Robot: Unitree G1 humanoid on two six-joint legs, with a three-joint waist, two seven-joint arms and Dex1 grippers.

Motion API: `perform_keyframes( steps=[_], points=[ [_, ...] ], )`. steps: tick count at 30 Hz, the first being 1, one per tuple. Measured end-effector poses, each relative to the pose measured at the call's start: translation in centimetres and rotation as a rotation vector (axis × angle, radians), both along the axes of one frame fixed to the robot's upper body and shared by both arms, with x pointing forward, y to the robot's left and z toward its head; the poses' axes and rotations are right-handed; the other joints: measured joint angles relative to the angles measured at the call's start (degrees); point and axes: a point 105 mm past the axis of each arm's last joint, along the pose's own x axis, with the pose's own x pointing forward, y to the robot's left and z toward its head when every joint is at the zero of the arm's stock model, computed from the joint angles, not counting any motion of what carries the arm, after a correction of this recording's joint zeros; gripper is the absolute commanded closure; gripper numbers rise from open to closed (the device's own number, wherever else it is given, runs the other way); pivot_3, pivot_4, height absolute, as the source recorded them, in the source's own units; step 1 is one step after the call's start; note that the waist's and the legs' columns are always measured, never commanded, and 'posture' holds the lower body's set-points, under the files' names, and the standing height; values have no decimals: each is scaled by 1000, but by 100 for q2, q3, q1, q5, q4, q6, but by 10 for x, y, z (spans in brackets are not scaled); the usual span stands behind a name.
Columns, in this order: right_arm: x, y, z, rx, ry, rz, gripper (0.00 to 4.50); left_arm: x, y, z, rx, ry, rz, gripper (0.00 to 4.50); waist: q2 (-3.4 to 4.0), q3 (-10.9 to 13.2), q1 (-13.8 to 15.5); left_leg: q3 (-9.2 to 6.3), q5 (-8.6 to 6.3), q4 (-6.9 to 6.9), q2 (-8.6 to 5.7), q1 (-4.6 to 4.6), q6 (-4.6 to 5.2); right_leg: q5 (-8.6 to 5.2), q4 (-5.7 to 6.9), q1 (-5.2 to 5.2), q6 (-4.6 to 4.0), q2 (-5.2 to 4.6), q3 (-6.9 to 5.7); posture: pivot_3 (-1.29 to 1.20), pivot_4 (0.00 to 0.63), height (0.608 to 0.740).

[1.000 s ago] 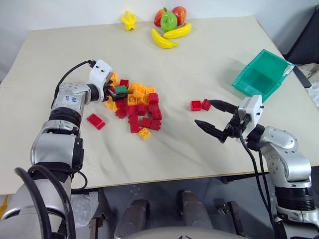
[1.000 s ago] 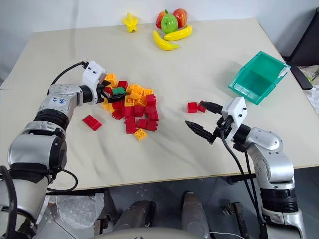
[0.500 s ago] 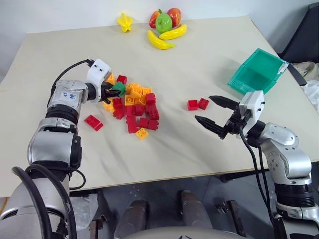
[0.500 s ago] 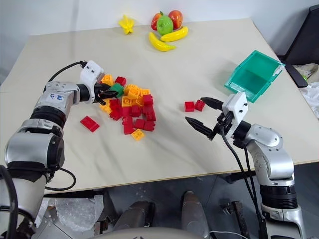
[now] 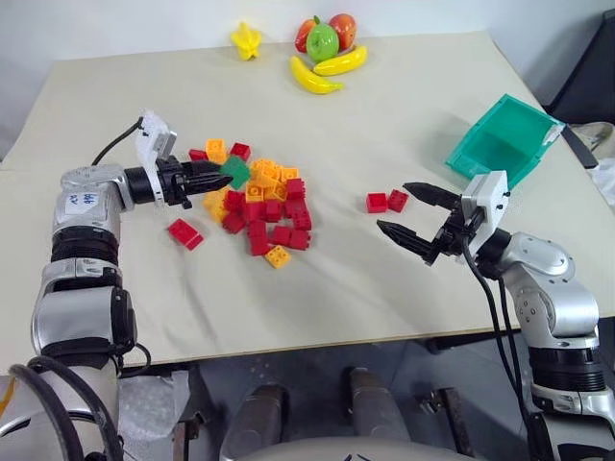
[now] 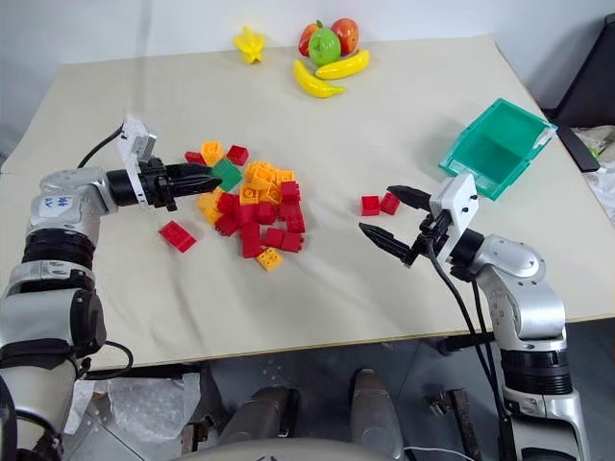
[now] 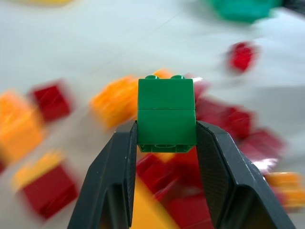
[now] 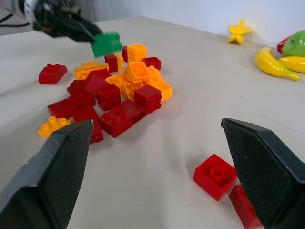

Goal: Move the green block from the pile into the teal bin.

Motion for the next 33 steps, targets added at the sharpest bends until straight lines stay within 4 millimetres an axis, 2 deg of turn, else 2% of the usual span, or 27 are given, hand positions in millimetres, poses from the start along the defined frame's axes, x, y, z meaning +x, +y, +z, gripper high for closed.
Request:
perform_keyframes(
  steps=[3, 4, 6, 7, 9, 12, 15, 17, 19, 20, 25, 27, 28, 31, 33],
  points=[
    [0, -2, -1, -7, 2, 1, 0, -7, -18, 2, 0, -4, -64, 3049, 0, 0, 18, 2, 0, 2, 1, 1, 0, 1, 1, 0, 1, 2, 2, 0, 150, 740],
    [-2, -7, -4, -30, 12, 4, 0, -12, -31, 0, 12, 0, -107, 3049, 0, 0, 24, 3, 0, 2, 1, 0, 0, 1, 0, 0, 1, 2, 2, 0, 150, 740],
    [-7, -19, -10, -80, 40, -5, 0, -24, -68, -8, 29, 7, -235, 3049, 0, 0, 128, 1, -4, 4, -3, -1, 7, 2, -6, 6, 4, -1, 2, 0, 150, 740],
    [-10, -24, -9, -95, 42, -3, 0, -33, -91, -17, 42, 27, -312, 3049, 0, 0, 159, 2, -5, 8, -5, -5, 10, 6, -17, 8, 11, -1, 3, 0, 150, 740],
    [-14, -34, -9, -128, 51, -9, 0, -45, -123, -32, 66, 59, -414, 3049, 0, 0, 175, 10, -5, 8, -6, -5, 13, 11, -44, 11, 18, 1, 10, 0, 150, 740],
    [-19, -47, -10, -153, 64, -39, 0, -50, -146, -45, 110, 50, -472, 3049, -1, 1, 155, 26, -6, 4, -11, 3, 12, 14, -53, 10, 16, 13, 20, 0, 150, 740],
    [-22, -59, -10, -149, 84, -73, 0, -43, -168, -56, 154, 33, -478, 3049, 1, 0, 162, 31, -5, 5, -16, 6, 12, 16, -55, 11, 14, 11, 20, 0, 150, 740],
    [-25, -62, -7, -147, 73, -88, 0, -41, -182, -70, 192, 47, -489, 2307, 0, 0, 182, 36, -5, 6, -18, 6, 13, 18, -58, 12, 16, 11, 23, 0, 150, 740],
    [-27, -63, -4, -151, 56, -104, 0, -38, -186, -87, 245, 97, -480, 1756, 0, 0, 180, 38, -5, 6, -17, 6, 13, 18, -57, 11, 16, 13, 24, 0, 150, 740],
    [-28, -63, -4, -152, 55, -108, 0, -36, -185, -89, 249, 102, -473, 1465, -1, 1, 177, 38, -5, 5, -16, 6, 13, 18, -57, 10, 17, 13, 24, 0, 150, 740],
    [-32, -65, -2, -156, 52, -129, 0, -29, -181, -79, 233, 75, -453, 19, -1, 1, 214, 38, -5, 7, -13, 5, 15, 20, -58, 10, 21, 9, 28, 0, 150, 740],
    [-33, -66, -2, -166, 57, -131, 0, -28, -179, -75, 214, 65, -448, 19, -2, 1, 238, 38, -5, 7, -14, 4, 16, 20, -58, 10, 21, 9, 29, 0, 150, 740],
    [-35, -66, -2, -184, 73, -126, 0, -26, -172, -66, 157, 29, -428, 19, -1, 1, 235, 38, -4, 7, -7, 3, 16, 20, -57, 6, 21, 8, 33, 0, 150, 740],
    [-40, -77, 1, -230, 118, -149, 0, -17, -133, -32, 26, -111, -328, 19, 0, 2, 214, 41, -5, 5, 6, 4, 15, 21, -56, 2, 20, 10, 34, 0, 150, 740],
    [-45, -89, 4, -265, 149, -175, 0, -17, -105, -19, -12, -148, -273, 19, 0, 1, 231, 41, -5, 5, 5, 5, 16, 21, -58, 5, 20, 10, 34, 0, 150, 740]
  ],
)
